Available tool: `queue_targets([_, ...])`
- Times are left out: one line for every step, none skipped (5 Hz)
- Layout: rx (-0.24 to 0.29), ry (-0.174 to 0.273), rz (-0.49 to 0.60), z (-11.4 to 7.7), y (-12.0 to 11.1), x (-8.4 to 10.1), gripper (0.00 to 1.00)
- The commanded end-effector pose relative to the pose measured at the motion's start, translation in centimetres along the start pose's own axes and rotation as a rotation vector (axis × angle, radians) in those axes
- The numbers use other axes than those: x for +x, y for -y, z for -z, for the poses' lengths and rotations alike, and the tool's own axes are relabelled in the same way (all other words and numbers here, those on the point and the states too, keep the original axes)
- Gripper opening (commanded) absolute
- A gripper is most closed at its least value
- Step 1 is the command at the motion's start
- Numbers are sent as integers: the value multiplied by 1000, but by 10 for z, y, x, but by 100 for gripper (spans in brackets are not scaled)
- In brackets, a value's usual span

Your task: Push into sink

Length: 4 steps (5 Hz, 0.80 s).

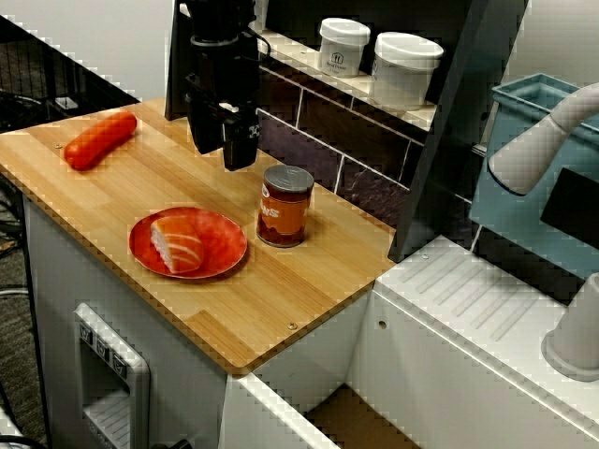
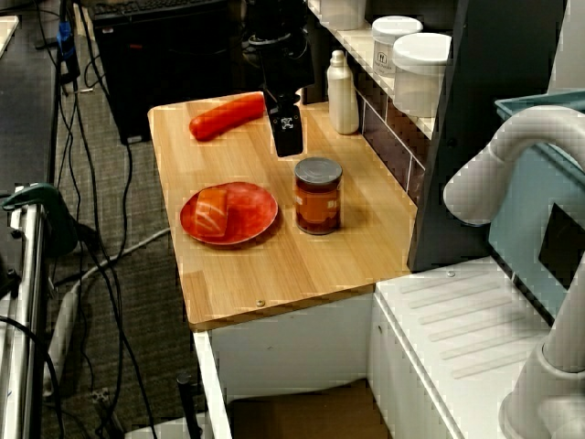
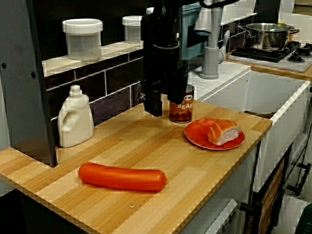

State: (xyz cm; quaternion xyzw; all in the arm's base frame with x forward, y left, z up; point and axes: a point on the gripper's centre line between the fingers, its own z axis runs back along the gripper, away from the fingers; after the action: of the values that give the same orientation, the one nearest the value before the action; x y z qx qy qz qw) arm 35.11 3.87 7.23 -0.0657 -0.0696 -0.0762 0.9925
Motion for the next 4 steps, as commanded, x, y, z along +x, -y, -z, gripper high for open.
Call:
queue_targets([44,22,-171,11,-19,10,100])
queue_targets([43,20,-187,18,-16,15,100])
queue_targets([31,16,-163,23,-3,22,100])
queue_targets([-5,17,-121,23,21,27,100])
